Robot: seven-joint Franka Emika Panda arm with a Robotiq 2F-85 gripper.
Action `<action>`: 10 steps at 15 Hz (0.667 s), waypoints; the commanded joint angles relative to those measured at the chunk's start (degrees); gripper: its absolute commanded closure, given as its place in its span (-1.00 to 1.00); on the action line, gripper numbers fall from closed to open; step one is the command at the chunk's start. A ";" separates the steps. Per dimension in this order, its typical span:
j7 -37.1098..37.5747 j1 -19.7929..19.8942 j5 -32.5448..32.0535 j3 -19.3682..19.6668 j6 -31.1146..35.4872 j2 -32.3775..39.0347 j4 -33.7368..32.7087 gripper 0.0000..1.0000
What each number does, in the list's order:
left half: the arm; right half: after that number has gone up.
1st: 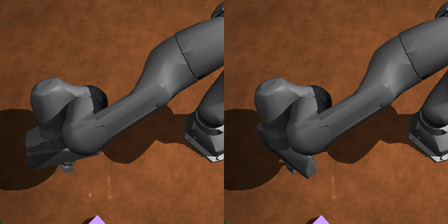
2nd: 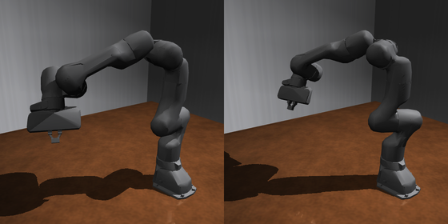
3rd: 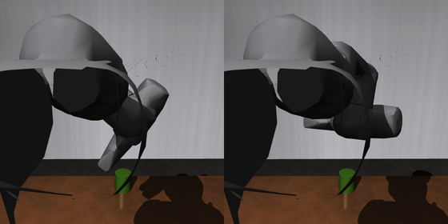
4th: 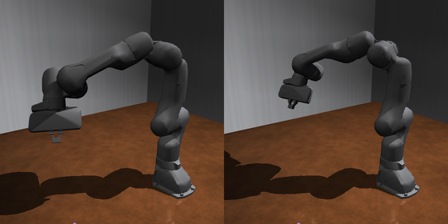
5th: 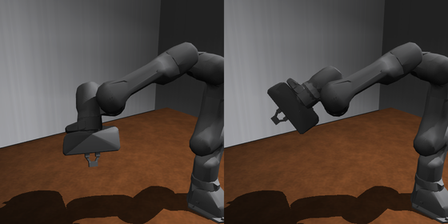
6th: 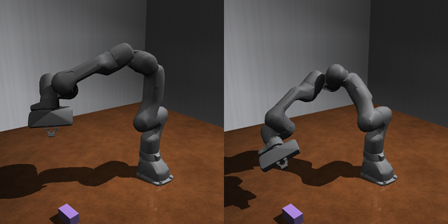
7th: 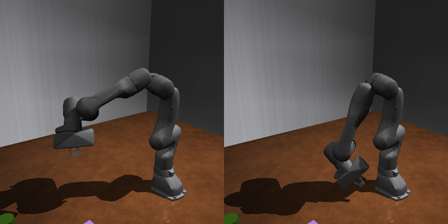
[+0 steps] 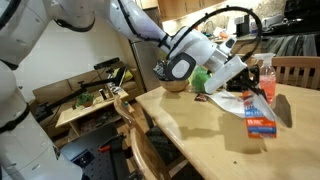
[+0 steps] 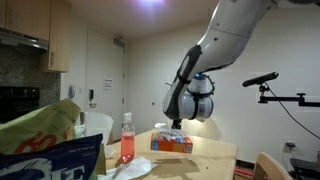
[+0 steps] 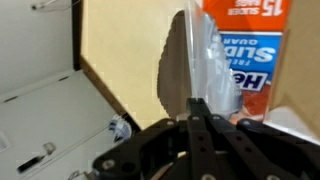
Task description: Take a ziplock bag out of the box and put it on the table
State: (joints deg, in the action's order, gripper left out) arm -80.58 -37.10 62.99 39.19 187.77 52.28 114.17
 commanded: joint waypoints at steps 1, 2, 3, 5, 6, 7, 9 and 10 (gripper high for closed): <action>3.16 2.28 -1.12 1.32 -8.32 10.44 -5.00 1.00; 1.68 2.80 -1.39 0.66 -8.97 9.17 -4.62 1.00; 7.49 5.96 -11.65 -3.54 -1.59 3.58 -0.85 1.00; 12.98 4.74 -20.03 -4.67 9.90 -1.68 5.26 1.00; 16.65 3.40 -23.86 -3.68 14.68 -2.92 8.11 1.00; 19.64 2.28 -26.70 -3.08 20.18 -4.18 10.80 1.00; 24.39 -8.59 -25.37 8.02 13.72 -3.49 8.54 1.00; 27.07 -13.33 -25.32 12.92 12.32 -3.57 9.26 1.00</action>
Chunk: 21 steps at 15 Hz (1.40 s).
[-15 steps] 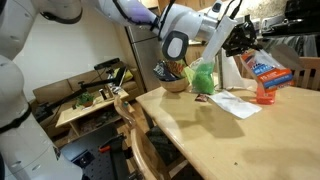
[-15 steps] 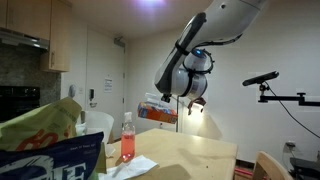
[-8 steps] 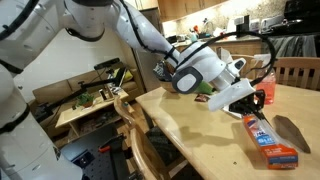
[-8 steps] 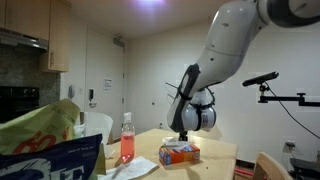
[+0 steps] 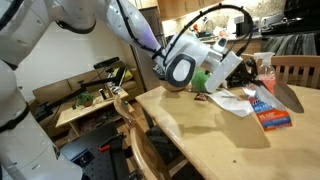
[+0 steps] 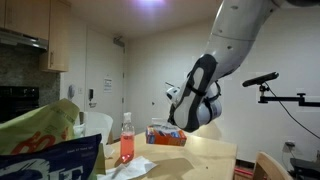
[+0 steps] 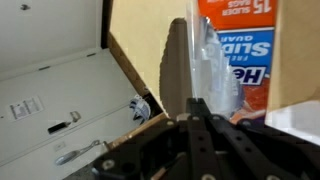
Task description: Take a ziplock bag out of the box and put it on the table
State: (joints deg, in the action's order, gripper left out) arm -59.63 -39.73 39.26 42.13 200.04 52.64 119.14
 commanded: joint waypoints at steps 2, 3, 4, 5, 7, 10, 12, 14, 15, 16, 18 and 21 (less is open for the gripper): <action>8.38 -15.97 0.57 16.40 -1.30 -2.38 3.47 1.00; 9.25 -16.35 0.09 17.11 -1.66 -2.41 3.68 1.00; 9.43 -14.39 -1.10 15.04 -2.04 -2.72 3.03 1.00; 9.47 -11.75 -1.55 11.98 -0.85 -3.12 3.28 1.00; 15.90 -5.62 -10.38 6.58 -1.03 -3.87 4.13 1.00; 15.25 -5.20 -9.41 5.42 -2.13 -1.71 3.13 0.98; 15.11 -5.20 -8.98 5.82 -2.12 -1.03 2.95 0.98; 15.09 -5.71 -8.94 6.45 -2.12 -1.17 2.87 0.98; 15.09 -6.08 -8.85 6.47 -2.12 -1.17 2.78 0.98; 15.09 -6.70 -8.63 6.47 -2.13 -1.16 2.78 1.00; 14.20 -6.83 -11.64 4.55 -2.20 -3.61 3.04 1.00; 14.85 -11.64 -10.68 8.57 -2.18 -3.11 3.79 1.00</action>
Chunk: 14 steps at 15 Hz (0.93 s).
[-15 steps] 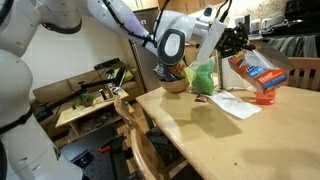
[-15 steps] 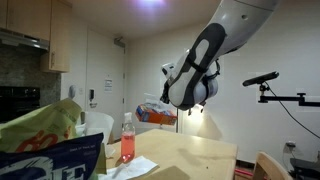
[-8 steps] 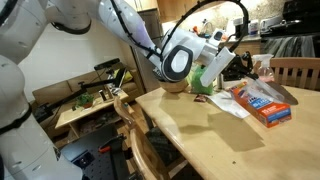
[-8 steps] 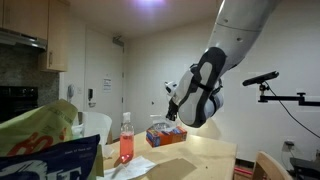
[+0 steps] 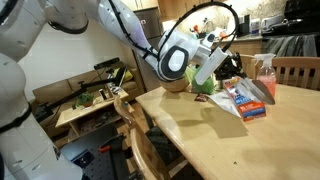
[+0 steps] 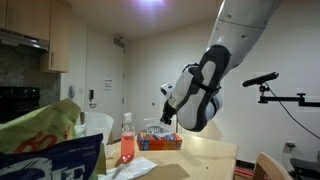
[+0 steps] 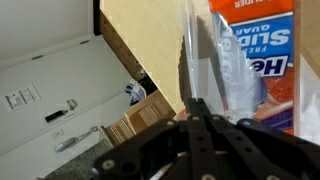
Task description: Take a ziplock bag out of the box and put it on the table
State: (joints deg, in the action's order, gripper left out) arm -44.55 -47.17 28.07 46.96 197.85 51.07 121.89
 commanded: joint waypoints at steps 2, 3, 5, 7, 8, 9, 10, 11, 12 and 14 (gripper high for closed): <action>0.86 -8.92 2.35 8.67 0.02 -2.13 1.65 1.00; 1.45 -11.35 3.33 11.40 0.03 -1.81 1.76 1.00; 2.20 -14.37 3.92 14.87 0.02 -2.04 1.98 1.00; 3.09 -14.21 3.23 15.35 -0.02 -2.81 1.91 1.00; 3.93 -13.43 3.14 14.89 -0.03 -2.88 1.77 1.00; 4.23 -11.13 2.76 12.94 0.12 -3.27 1.73 1.00; 4.02 -7.90 1.74 9.79 1.42 -4.83 2.66 1.00; 11.49 -6.64 -4.90 10.49 0.26 -3.05 3.11 1.00; 13.29 -4.20 -6.98 8.83 -0.62 -2.45 2.63 1.00; 18.99 0.64 -13.13 6.15 -3.04 -0.67 1.44 1.00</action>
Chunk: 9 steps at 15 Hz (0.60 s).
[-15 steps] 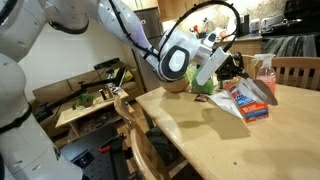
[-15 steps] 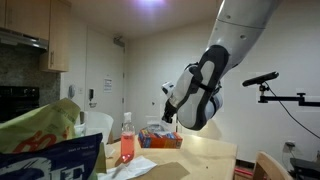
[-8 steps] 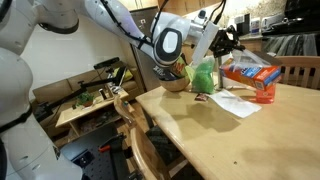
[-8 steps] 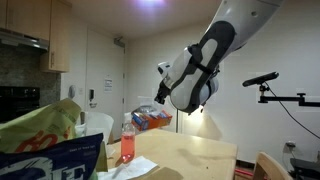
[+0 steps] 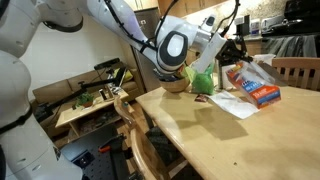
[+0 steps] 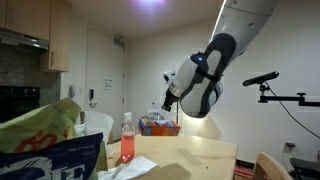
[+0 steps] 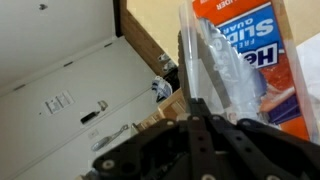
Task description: Take a ziplock bag out of the box and put it on the table
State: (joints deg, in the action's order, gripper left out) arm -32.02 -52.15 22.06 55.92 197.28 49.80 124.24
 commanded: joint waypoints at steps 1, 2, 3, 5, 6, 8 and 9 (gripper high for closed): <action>8.33 8.16 -10.09 -4.32 -4.05 1.39 -1.98 1.00; 9.62 9.93 -12.56 -5.41 -5.11 1.80 -2.49 1.00; 10.86 11.24 -14.56 -6.21 -6.07 2.10 -3.00 1.00; 12.44 11.40 -17.40 -6.07 -5.66 1.44 -2.56 1.00; 12.78 10.63 -18.31 -5.34 -4.30 0.38 -1.57 1.00; 13.15 7.34 -18.38 -2.25 -0.73 -1.63 1.51 1.00; 13.11 5.01 -17.53 0.01 1.97 -1.92 3.06 1.00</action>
State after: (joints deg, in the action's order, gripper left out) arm -20.24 -41.81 5.78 50.87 194.69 51.79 122.50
